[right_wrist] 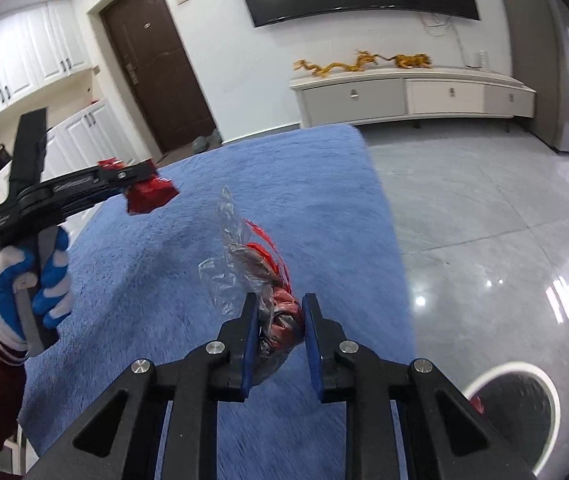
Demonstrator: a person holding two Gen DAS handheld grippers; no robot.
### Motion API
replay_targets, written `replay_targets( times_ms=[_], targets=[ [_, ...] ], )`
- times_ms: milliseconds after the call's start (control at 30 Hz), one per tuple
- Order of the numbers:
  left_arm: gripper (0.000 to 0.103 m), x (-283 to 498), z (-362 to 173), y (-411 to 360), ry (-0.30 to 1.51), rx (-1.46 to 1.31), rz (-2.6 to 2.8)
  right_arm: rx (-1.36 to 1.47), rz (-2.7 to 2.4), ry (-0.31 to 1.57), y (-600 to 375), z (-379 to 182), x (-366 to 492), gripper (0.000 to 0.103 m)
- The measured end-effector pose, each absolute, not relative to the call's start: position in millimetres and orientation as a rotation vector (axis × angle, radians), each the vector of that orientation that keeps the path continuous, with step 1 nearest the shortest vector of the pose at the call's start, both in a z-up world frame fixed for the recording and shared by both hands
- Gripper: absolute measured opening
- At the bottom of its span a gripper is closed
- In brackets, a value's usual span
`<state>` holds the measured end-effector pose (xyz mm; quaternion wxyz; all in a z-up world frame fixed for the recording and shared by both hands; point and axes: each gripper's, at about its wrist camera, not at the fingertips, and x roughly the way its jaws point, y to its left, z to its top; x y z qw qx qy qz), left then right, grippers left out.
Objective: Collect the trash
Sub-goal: 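Carry the red chip bag in left while right carries wrapper to bin, then open both grippers over the bin to drop the items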
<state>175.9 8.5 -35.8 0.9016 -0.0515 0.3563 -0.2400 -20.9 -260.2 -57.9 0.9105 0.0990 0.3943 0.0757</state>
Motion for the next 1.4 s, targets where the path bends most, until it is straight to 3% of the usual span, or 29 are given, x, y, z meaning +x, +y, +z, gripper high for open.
replay_targets(
  times_ms=[333,700,1233,1267,1333,1400],
  targets=[
    [0.033,115.0,-18.1,-50.8,0.730,-0.045,-0.674,0.296,-0.061,0.787,-328.1,-51.8,-74.7,0.020],
    [0.033,67.8,-20.2,-173.3,0.789,0.032,-0.901,0.420,-0.353,0.773,-417.7,-59.9,-126.8,0.020],
    [0.035,31.0,-69.6,-348.6,0.959,0.173,-1.072,0.551,-0.567,0.862,-486.2,-117.3,-153.2,0.021],
    [0.041,31.8,-74.3,-355.0,0.977,0.172,-1.079,0.558,-0.578,0.868,-488.1,-120.7,-154.5,0.022],
    [0.053,31.0,-82.9,-366.4,1.005,0.164,-1.081,0.579,-0.596,0.878,-492.2,-128.5,-162.1,0.025],
    [0.057,30.0,-91.6,-373.1,1.031,0.141,-1.095,0.593,-0.619,0.886,-497.2,-134.4,-164.6,0.043]
  ],
)
